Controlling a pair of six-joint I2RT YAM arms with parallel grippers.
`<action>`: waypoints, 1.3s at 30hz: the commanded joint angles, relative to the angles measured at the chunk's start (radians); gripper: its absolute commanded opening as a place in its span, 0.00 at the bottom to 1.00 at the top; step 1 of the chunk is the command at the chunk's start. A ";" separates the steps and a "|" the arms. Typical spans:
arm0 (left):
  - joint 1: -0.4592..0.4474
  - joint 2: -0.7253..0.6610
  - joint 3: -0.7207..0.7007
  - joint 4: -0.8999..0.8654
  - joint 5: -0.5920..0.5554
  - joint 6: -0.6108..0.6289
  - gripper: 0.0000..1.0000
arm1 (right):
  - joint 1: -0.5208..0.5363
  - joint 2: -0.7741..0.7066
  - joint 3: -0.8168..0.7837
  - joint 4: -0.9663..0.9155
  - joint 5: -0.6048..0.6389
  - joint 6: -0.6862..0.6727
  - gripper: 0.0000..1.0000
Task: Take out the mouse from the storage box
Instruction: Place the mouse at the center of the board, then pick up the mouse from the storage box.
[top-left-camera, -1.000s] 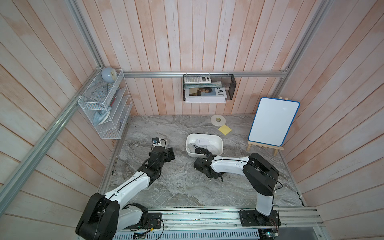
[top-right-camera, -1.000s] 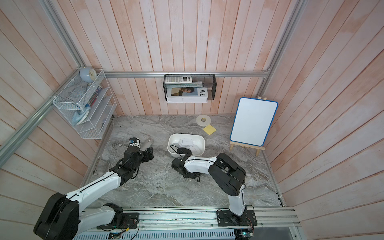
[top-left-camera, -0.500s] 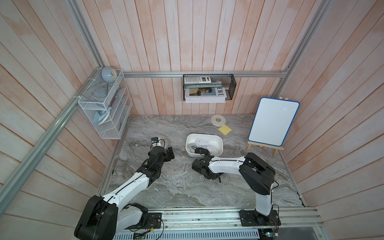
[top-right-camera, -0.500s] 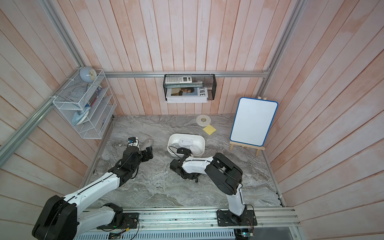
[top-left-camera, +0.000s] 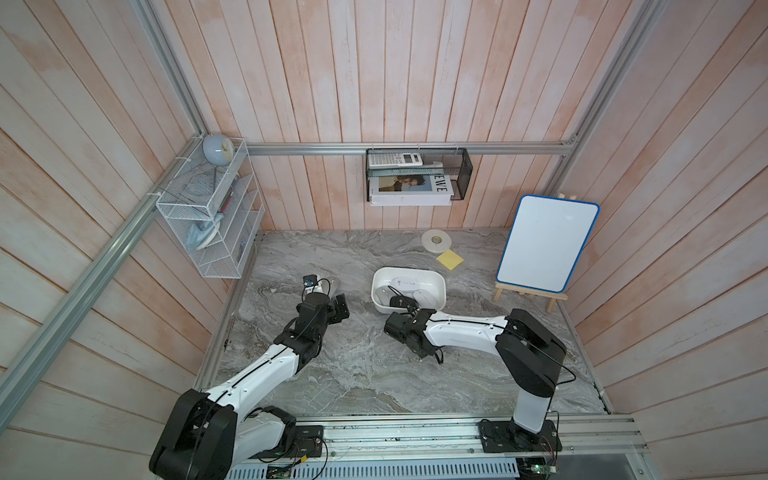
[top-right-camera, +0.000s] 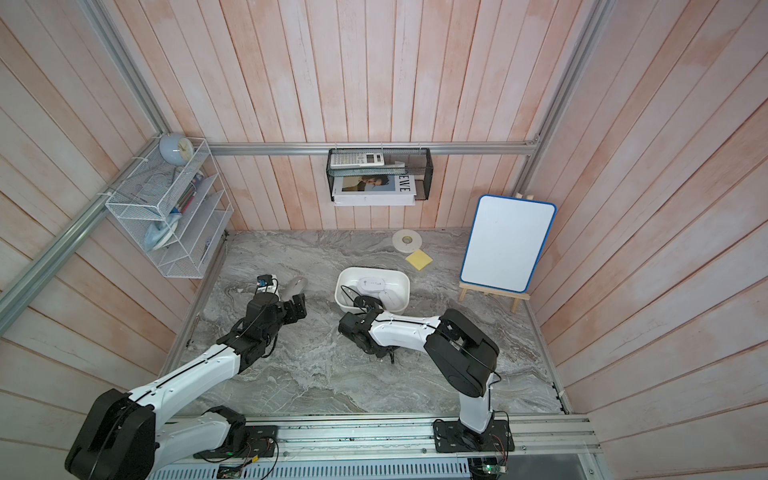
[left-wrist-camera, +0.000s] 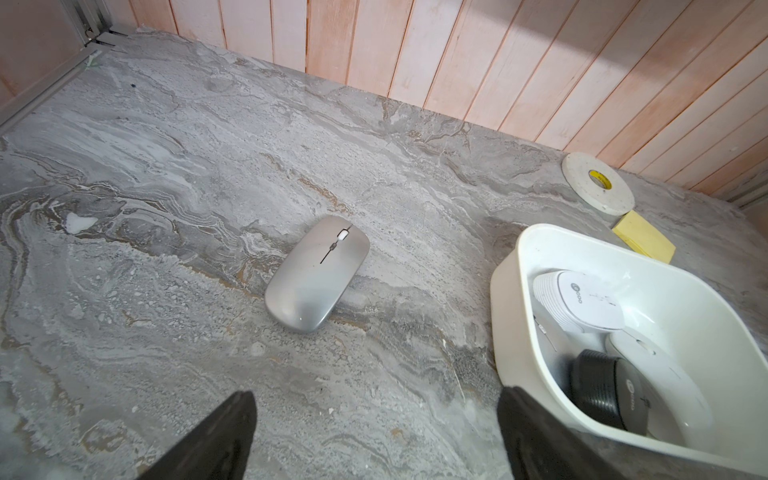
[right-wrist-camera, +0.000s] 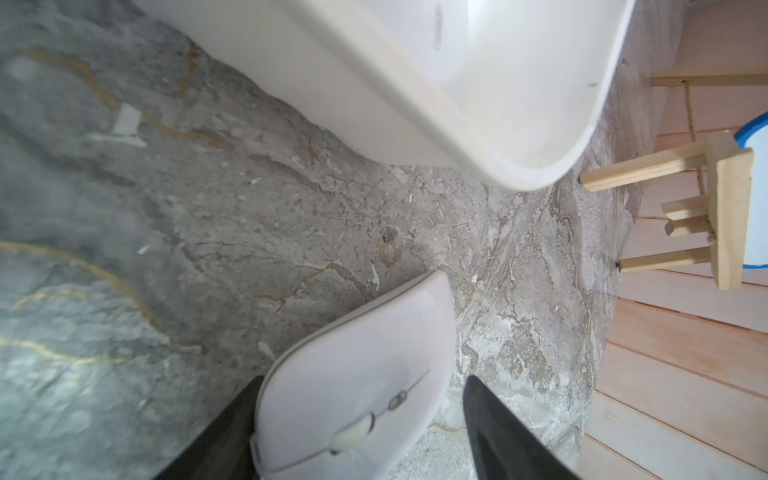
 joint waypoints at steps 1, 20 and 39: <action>-0.004 0.009 0.020 -0.010 0.008 0.006 0.96 | 0.005 -0.055 -0.016 0.008 -0.037 -0.012 0.79; -0.264 0.143 0.306 -0.247 -0.064 0.084 0.97 | -0.130 -0.506 -0.175 0.163 -0.219 -0.078 0.87; -0.362 0.770 1.041 -0.776 0.007 0.409 0.98 | -0.258 -0.751 -0.420 0.350 -0.277 -0.009 0.89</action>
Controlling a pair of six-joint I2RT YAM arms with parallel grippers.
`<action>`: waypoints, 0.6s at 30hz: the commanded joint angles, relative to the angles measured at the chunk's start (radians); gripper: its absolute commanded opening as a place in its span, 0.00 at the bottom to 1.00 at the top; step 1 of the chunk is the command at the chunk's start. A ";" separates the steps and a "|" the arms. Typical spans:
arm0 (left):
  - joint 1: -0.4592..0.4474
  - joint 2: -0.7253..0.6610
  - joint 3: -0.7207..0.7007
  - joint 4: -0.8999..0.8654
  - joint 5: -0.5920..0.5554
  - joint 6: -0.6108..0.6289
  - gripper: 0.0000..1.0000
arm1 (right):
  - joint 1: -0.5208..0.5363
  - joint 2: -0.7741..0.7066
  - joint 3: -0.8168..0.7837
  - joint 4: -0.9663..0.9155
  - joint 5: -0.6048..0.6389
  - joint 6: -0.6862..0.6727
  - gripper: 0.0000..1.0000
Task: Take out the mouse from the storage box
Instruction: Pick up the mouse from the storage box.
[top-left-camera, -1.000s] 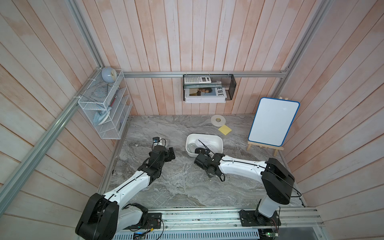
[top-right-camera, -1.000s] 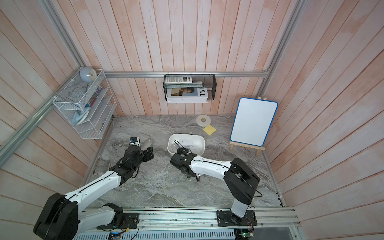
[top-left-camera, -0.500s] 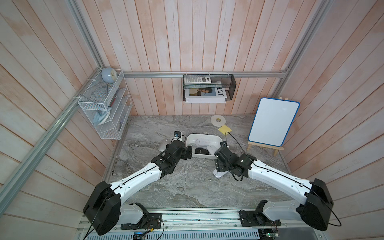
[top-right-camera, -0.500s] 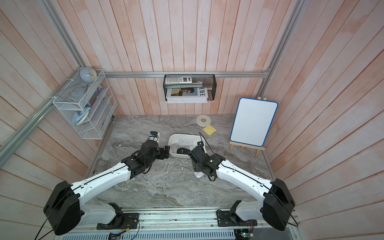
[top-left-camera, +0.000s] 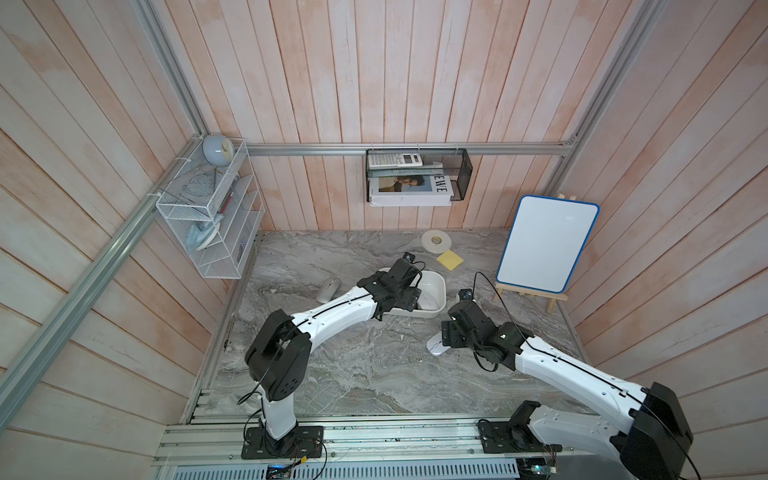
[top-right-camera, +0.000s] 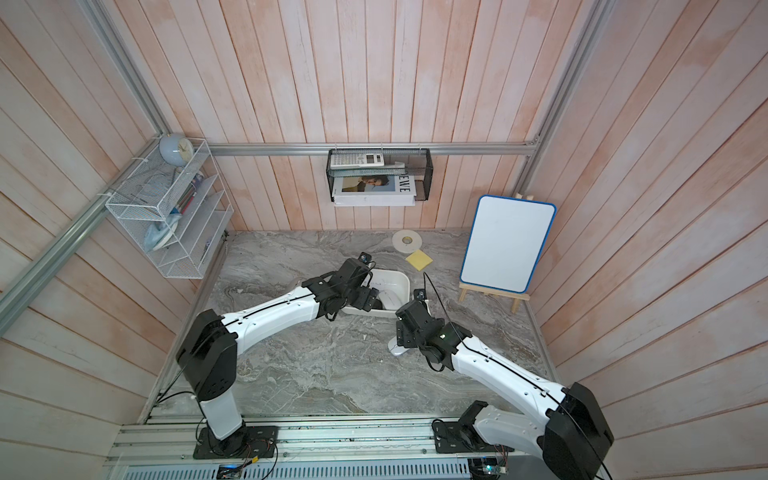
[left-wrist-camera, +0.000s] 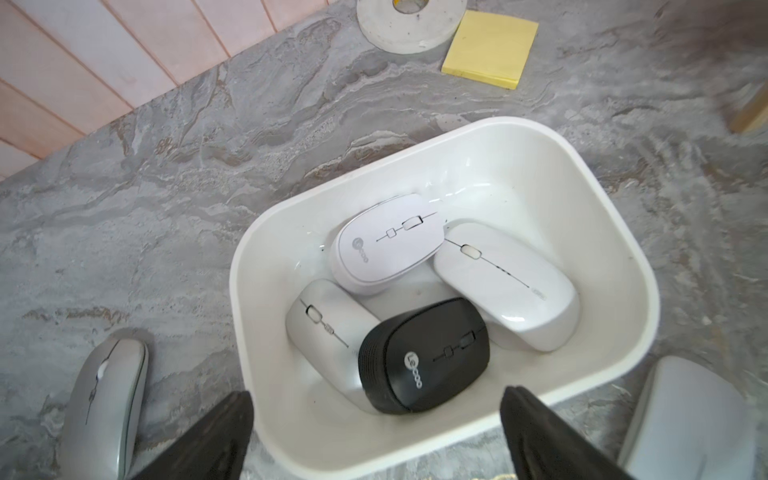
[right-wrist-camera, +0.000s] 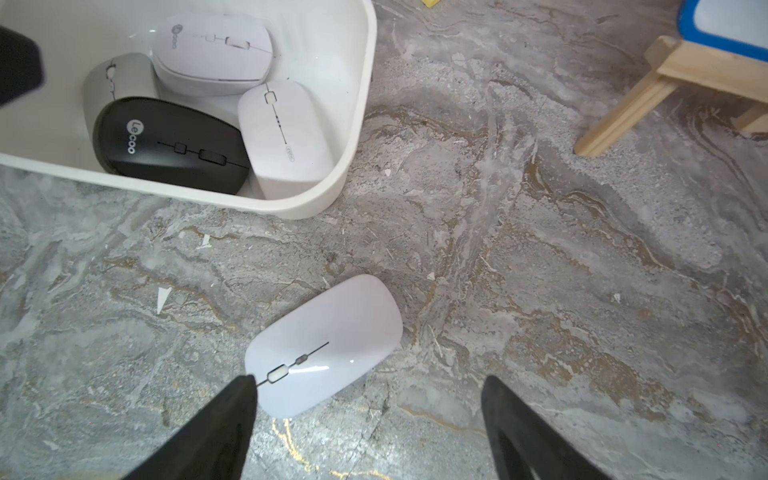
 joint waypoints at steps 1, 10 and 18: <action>0.017 0.086 0.121 -0.197 0.048 0.106 0.98 | -0.009 -0.029 -0.014 0.028 -0.026 0.016 0.89; 0.054 0.269 0.380 -0.433 0.151 0.181 0.91 | -0.009 -0.025 -0.038 0.051 -0.049 0.028 0.89; 0.057 0.358 0.478 -0.522 0.172 0.210 0.87 | -0.009 0.003 -0.042 0.073 -0.074 0.039 0.89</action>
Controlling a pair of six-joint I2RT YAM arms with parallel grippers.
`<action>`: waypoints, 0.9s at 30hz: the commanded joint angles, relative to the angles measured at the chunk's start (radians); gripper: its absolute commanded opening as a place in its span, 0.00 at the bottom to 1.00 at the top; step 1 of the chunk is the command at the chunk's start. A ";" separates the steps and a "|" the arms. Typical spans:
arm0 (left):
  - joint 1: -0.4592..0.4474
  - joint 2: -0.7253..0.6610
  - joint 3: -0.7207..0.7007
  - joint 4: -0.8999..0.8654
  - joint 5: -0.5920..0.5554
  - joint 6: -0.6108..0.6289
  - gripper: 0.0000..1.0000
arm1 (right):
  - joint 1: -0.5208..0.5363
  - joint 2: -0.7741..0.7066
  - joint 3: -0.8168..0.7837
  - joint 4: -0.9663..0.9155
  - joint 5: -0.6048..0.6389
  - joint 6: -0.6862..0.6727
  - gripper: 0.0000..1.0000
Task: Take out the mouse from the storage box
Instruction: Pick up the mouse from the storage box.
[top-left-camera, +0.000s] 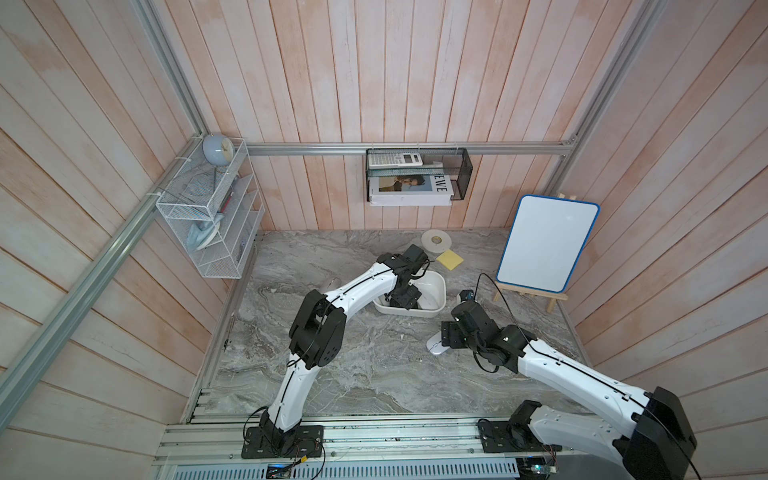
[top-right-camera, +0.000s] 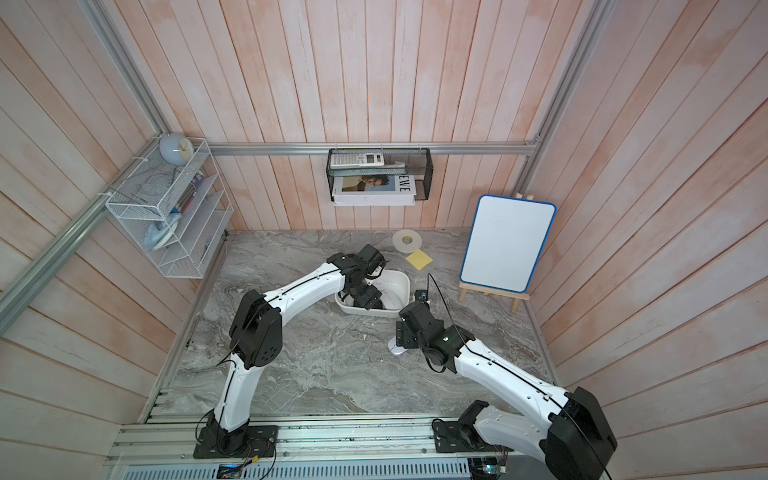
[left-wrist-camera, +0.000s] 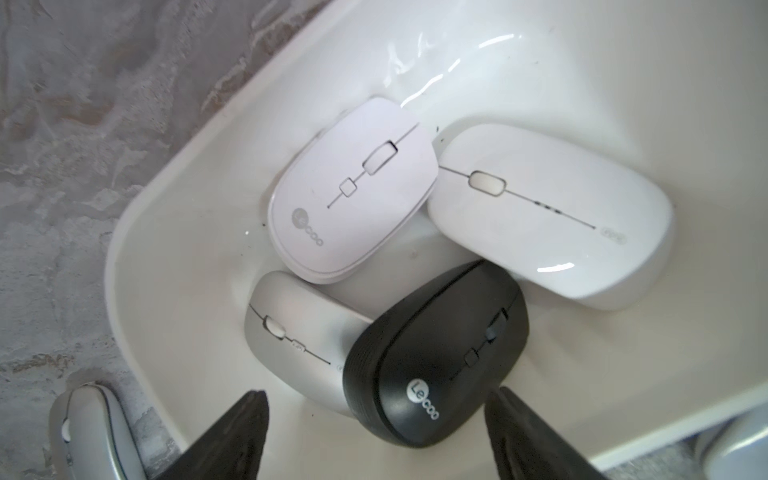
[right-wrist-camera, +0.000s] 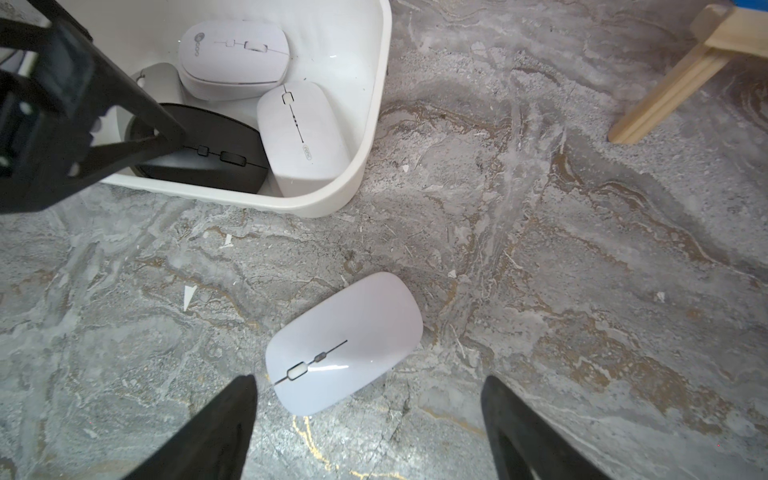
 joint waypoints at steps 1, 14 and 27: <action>0.001 0.039 0.044 -0.074 0.030 0.032 0.86 | -0.004 0.016 -0.011 0.022 -0.020 0.024 0.89; 0.006 0.145 0.119 -0.129 0.014 0.049 0.87 | -0.004 0.043 -0.006 0.037 -0.036 0.034 0.89; 0.025 0.210 0.176 -0.151 -0.008 0.018 0.78 | -0.004 0.041 -0.008 0.035 -0.032 0.031 0.89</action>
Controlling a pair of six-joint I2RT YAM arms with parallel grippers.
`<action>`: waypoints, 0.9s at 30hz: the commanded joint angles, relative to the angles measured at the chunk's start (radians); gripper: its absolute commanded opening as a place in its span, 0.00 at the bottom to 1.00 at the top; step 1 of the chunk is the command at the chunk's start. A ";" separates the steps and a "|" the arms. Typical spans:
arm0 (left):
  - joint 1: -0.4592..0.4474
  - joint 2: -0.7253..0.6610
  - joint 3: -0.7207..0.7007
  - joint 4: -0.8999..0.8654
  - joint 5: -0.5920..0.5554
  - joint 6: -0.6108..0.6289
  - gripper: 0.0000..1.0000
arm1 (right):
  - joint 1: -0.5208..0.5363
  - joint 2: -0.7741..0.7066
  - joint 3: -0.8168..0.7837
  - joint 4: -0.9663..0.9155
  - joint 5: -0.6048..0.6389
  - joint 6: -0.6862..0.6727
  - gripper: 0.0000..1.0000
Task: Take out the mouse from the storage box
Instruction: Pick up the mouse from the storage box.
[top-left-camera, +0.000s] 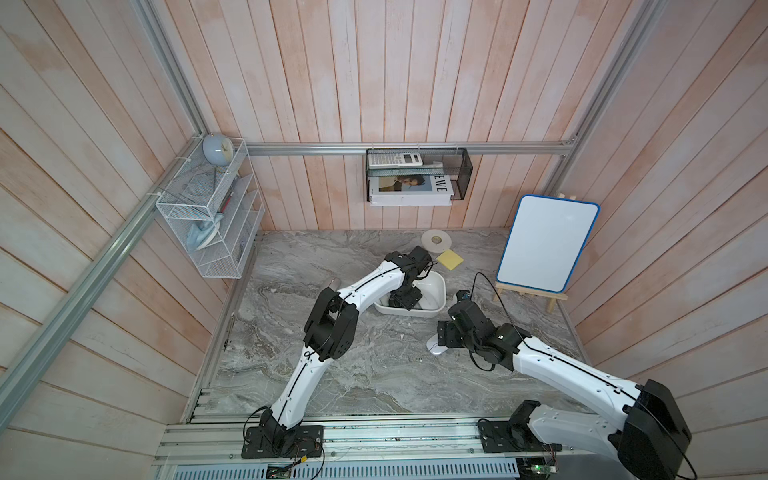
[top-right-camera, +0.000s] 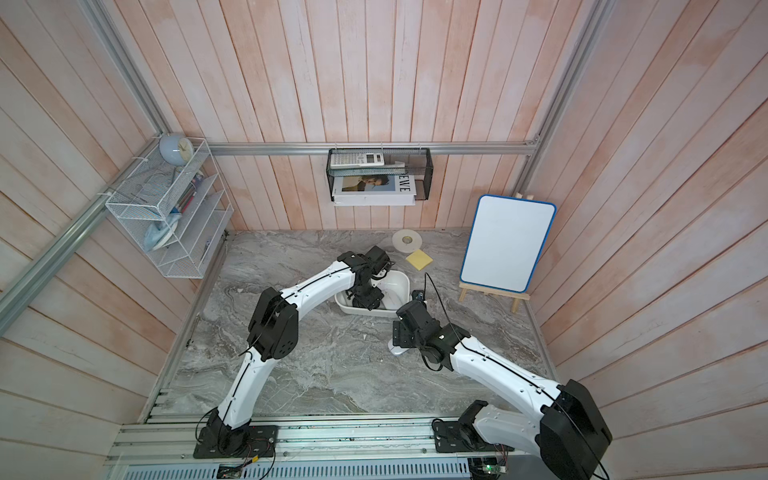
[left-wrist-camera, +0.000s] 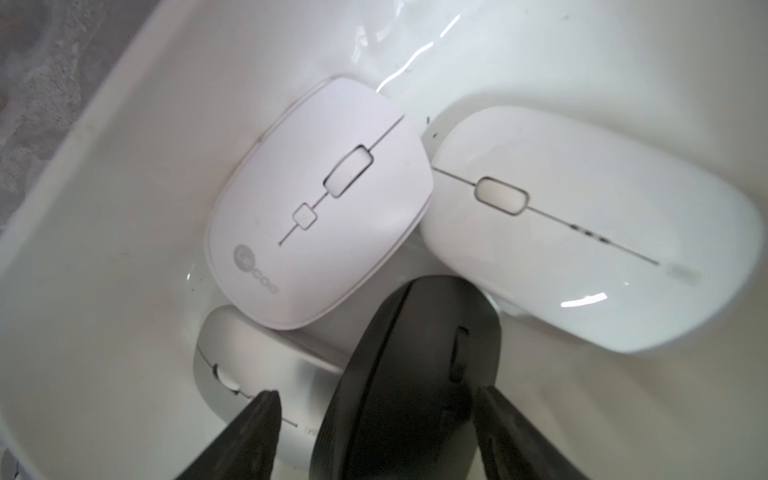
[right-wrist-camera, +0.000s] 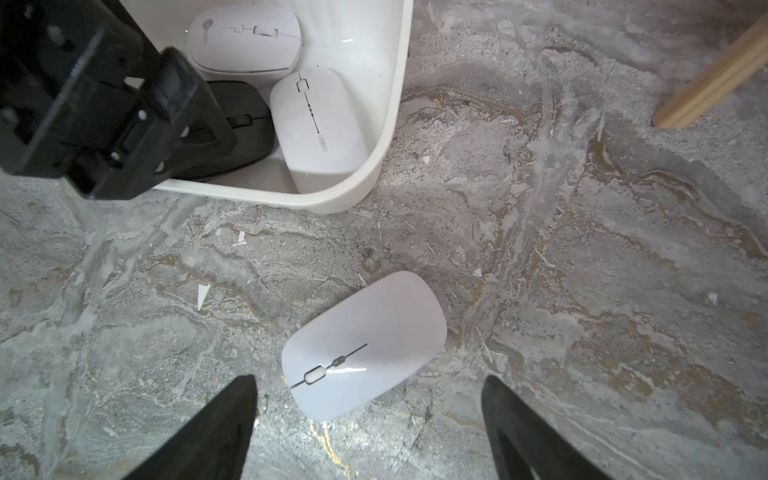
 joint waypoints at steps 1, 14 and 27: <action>0.020 0.052 0.002 -0.066 -0.024 -0.005 0.80 | -0.004 0.001 -0.007 0.000 0.006 0.011 0.89; 0.026 0.050 -0.002 -0.070 -0.014 -0.016 0.58 | -0.004 0.001 -0.011 0.003 -0.004 0.010 0.89; 0.026 -0.032 -0.054 -0.032 -0.015 -0.053 0.38 | -0.004 0.011 -0.004 0.013 -0.005 0.005 0.89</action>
